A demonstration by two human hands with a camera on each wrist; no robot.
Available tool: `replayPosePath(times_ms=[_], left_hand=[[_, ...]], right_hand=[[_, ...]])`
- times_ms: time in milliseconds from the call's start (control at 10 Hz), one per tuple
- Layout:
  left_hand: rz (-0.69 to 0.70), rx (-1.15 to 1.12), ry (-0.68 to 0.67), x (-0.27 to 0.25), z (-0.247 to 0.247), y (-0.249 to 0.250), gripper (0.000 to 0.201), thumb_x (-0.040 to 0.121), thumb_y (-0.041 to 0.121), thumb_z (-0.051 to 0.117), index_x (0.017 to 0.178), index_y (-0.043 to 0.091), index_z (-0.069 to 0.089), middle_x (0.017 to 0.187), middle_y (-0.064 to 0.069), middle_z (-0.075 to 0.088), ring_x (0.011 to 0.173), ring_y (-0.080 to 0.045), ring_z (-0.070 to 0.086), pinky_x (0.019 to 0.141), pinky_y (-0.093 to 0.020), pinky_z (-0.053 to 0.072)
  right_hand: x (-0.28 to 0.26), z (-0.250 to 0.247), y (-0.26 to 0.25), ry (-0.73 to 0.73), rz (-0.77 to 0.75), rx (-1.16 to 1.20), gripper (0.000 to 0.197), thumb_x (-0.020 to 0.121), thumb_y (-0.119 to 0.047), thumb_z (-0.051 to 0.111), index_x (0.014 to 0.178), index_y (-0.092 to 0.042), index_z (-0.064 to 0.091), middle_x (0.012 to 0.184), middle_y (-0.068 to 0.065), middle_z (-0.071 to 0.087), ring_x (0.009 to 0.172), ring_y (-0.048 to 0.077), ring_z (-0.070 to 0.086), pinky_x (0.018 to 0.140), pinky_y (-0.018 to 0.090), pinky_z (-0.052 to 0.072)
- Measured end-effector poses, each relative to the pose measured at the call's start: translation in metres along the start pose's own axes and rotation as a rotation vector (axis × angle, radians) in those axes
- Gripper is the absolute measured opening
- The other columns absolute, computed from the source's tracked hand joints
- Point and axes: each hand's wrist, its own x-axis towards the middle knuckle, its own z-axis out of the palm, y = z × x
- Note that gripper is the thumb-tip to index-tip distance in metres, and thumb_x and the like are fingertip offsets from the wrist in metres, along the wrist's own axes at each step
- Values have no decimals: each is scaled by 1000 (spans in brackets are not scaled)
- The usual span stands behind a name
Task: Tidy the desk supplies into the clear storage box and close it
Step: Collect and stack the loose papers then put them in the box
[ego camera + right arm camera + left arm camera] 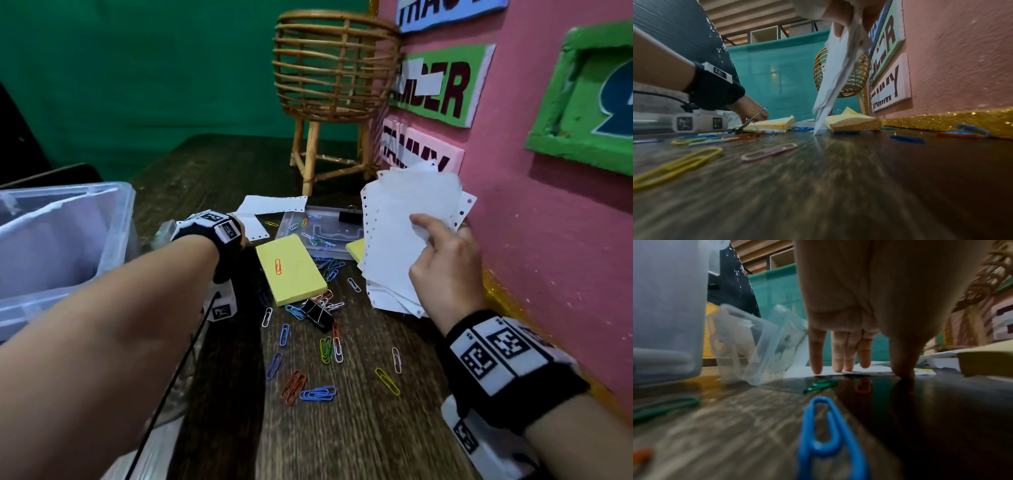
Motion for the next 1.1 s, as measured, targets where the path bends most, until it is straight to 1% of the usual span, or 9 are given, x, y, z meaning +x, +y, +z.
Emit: replayPosePath(times_ms=[200,300,400,500,600,700,900,1000,1100], left_hand=[[-26,-47,-85,13,8,-5,45,80,42,62,106,5,66,112,-17,66,107,-32,62,95,-41,50],[-4,-62,-79,72,31,-19,41,72,48,60,90,12,63,87,-12,62,92,-34,64,85,-43,53],[-29,-14,-60,136,54,-30,49,52,40,67,91,10,59,80,-11,63,75,-38,65,71,-51,55],[32,15,-13,28,-3,-5,35,71,20,68,99,1,63,95,-15,66,92,-41,65,80,-40,52],[23,-44,155,-14,-22,6,28,88,11,52,113,-1,60,112,-19,63,103,-37,62,77,-36,47],[133,-248,373,-33,-30,11,28,88,13,54,115,4,53,115,-16,58,106,-36,57,82,-41,47],[392,-975,642,-75,-57,58,25,100,21,35,84,6,48,84,-10,51,79,-20,44,63,-22,23],[472,-1153,572,-92,-64,87,33,101,21,35,109,1,60,101,-1,58,90,-14,49,67,-16,30],[607,-1184,261,-103,-55,113,38,101,26,34,116,1,59,112,-9,65,100,-21,60,82,-20,43]], right_hand=[[0,-2,-2,-13,28,29,46,87,8,40,126,-9,57,117,23,53,108,34,53,93,21,34],[-1,-2,-2,-17,28,23,45,88,7,41,126,-11,57,115,22,55,106,32,53,93,23,37],[-1,-1,-2,-13,27,29,45,88,7,40,125,-10,58,115,23,56,108,30,52,91,19,33],[-1,-1,-3,-9,46,29,44,88,5,41,126,-11,57,116,23,55,108,31,52,90,19,32],[-2,-2,-5,-20,72,43,47,86,3,44,130,-12,53,117,22,52,105,31,52,87,19,31],[-1,-3,-5,-26,110,64,49,86,-1,45,134,-15,48,120,20,49,102,32,53,87,22,34],[-1,1,-4,42,138,145,39,94,-17,46,132,-12,49,124,22,50,114,34,48,101,34,37],[-1,0,-3,30,108,170,41,96,-32,42,131,-11,51,120,18,55,111,28,46,93,26,32],[-3,-4,-4,26,89,197,42,93,-34,48,119,-2,56,106,15,52,97,23,46,84,27,35]])
